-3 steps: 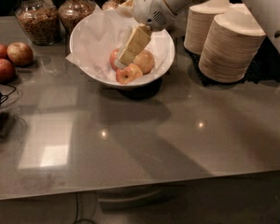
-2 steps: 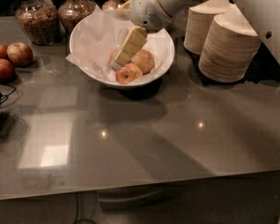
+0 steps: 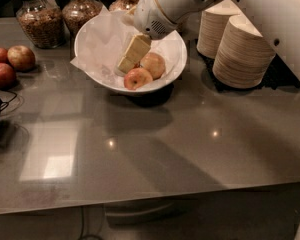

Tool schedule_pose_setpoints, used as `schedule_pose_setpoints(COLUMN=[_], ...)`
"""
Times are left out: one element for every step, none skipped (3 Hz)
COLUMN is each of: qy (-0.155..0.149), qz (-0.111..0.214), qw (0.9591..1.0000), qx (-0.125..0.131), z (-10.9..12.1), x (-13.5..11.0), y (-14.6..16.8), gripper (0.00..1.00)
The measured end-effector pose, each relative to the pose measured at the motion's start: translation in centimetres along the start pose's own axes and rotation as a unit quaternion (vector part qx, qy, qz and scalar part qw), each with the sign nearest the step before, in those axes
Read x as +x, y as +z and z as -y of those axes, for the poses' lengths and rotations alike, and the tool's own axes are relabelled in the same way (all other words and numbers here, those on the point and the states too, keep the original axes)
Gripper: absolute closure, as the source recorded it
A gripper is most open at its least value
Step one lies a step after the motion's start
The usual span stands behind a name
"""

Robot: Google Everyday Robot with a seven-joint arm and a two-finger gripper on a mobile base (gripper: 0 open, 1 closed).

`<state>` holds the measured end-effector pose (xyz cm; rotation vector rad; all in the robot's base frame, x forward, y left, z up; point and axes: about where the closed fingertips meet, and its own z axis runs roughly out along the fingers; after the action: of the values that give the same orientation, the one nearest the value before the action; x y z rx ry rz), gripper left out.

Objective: Pick apple from white bowl

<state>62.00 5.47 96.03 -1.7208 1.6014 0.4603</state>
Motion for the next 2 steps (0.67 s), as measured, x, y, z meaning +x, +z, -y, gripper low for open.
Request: schedule_pose_setpoints(qy=[0.008, 0.022], qz=[-0.017, -0.032], qw=[0.9997, 0.9991], qx=[0.014, 0.018], z=[1.0, 1.9], x=[0.8, 1.9], y=[1.4, 2.9], gripper=[0.13, 0.18])
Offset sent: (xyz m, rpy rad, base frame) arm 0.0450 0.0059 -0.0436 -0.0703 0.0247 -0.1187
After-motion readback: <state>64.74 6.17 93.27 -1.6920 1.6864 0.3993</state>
